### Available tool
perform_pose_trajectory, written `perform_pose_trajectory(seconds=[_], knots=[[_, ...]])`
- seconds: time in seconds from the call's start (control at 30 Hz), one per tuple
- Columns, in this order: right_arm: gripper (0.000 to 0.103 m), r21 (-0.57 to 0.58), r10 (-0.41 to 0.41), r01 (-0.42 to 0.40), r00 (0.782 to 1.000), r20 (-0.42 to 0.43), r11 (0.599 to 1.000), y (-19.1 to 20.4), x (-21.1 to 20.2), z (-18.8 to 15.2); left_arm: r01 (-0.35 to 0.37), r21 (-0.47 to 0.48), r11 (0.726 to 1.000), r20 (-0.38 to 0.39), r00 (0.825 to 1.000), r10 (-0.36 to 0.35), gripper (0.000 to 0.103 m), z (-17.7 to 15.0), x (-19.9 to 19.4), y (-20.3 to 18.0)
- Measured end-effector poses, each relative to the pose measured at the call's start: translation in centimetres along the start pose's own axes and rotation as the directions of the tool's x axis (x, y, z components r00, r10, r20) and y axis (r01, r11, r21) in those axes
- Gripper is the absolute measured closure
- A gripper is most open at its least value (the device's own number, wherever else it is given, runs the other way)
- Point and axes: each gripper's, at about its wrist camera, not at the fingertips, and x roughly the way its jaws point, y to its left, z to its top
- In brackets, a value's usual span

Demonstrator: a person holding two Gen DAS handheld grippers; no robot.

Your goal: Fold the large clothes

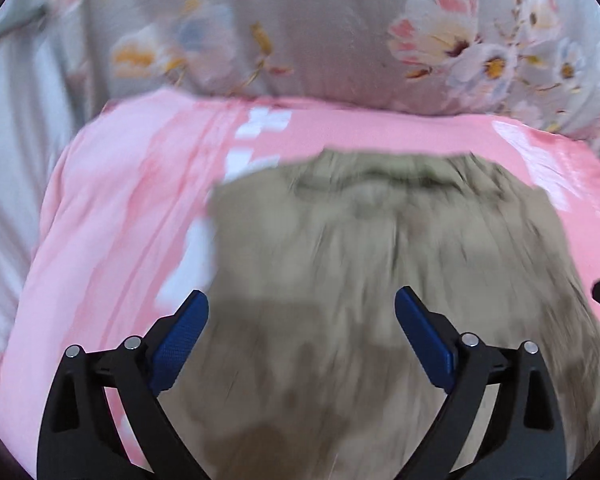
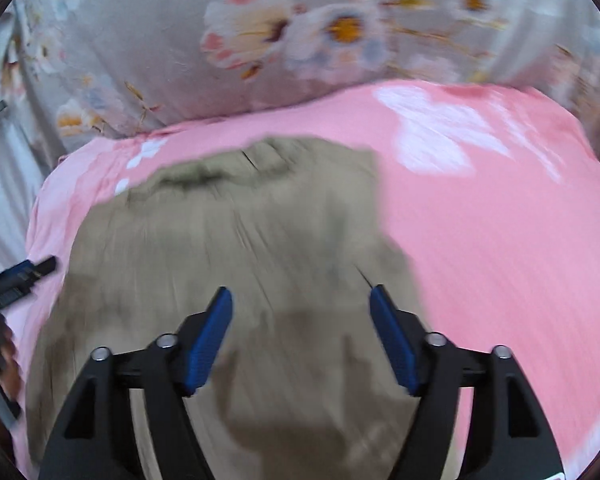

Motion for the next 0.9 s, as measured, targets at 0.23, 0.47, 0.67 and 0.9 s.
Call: perform_pose_trajectory(seconds=[0.23,0.47,0.67,0.9], knots=[[0.03,0.125,-0.029,0.037,0.997,-0.065,0.992,-7.2,-10.8,-14.9,0.025,-0.196,0.98,-0.135,0.99,-0.052,0.01,-13.7,-7.4,8.4],[0.03,0.241,0.156,-0.136,0.986,-0.066,0.961,-6.9,-11.9,-20.1,0.155,-0.435,0.887,-0.132,0.963,-0.233,0.01,-21.6,-9.2,11.3],[0.029,0.288,0.166,-0.146,0.985,-0.047,0.946,-5.0,-9.8,-20.6,0.186,-0.485,0.855,-0.091,0.961,-0.261,0.027,-22.0,-8.9,10.5],[0.098,0.295,0.103,-0.087,0.994,-0.04,0.952,-4.3,-10.0,-19.9,0.193,-0.412,0.891,-0.097,0.962,-0.254,0.089,-21.1,-10.3,9.2]])
